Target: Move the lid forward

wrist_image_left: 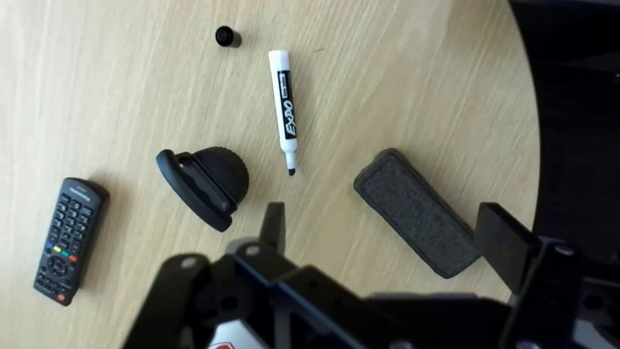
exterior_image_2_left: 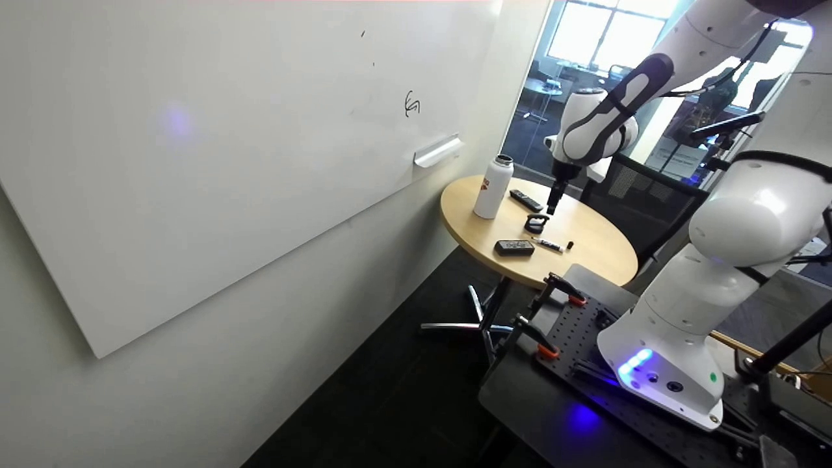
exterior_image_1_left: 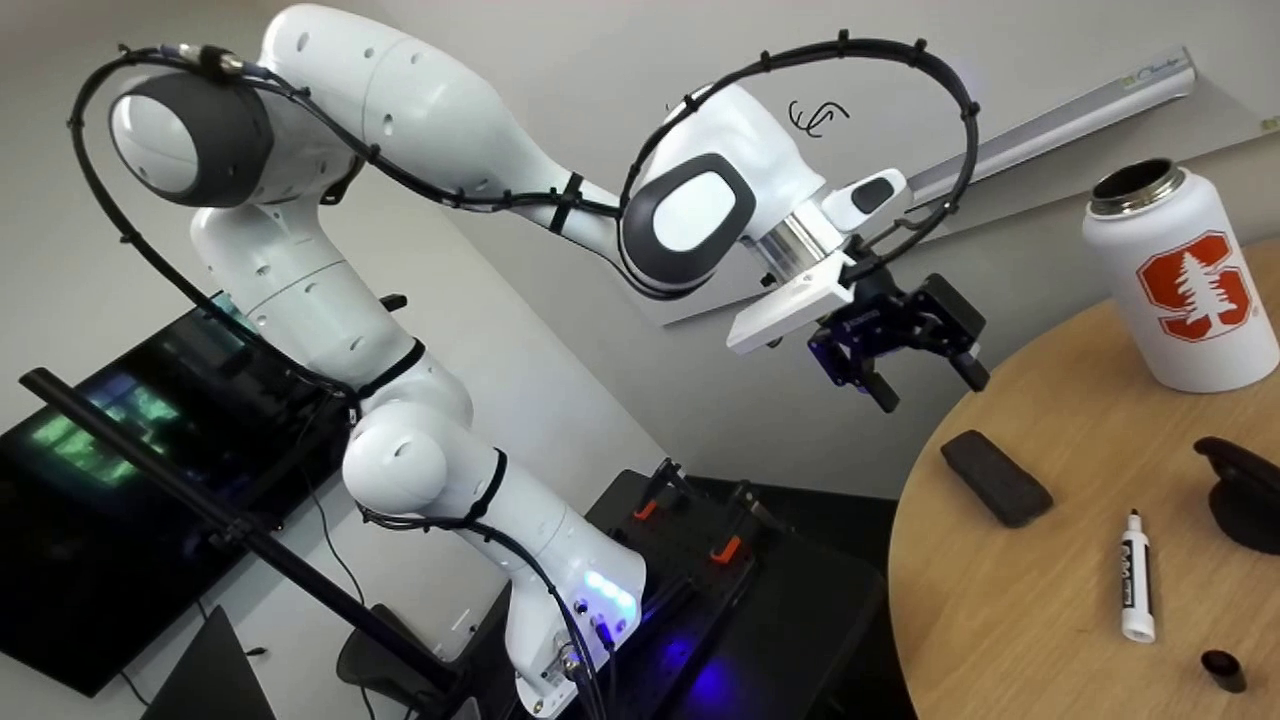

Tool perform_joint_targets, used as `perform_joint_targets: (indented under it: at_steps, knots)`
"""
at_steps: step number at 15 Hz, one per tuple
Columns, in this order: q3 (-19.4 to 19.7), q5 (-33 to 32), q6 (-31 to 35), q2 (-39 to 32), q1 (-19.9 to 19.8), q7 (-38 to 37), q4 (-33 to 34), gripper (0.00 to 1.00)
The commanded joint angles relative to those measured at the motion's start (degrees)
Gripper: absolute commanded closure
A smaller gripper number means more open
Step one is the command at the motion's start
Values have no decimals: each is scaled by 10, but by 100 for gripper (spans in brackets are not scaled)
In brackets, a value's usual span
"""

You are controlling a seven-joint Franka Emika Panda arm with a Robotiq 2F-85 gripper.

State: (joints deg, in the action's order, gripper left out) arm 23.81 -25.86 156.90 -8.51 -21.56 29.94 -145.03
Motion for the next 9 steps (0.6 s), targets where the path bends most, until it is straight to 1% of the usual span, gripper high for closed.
perform_joint_targets:
  at_steps: [1,3,4,5,6,9]
  knots:
    - [-20,45,61,-77,-38,63,30,0]
    - [-31,69,65,-116,-61,87,55,0]
    - [-32,79,55,-132,-76,98,74,0]
    - [-22,75,33,-132,-75,88,88,0]
    - [-21,62,51,-113,-61,73,53,0]
    - [-20,63,49,-135,-76,73,81,0]
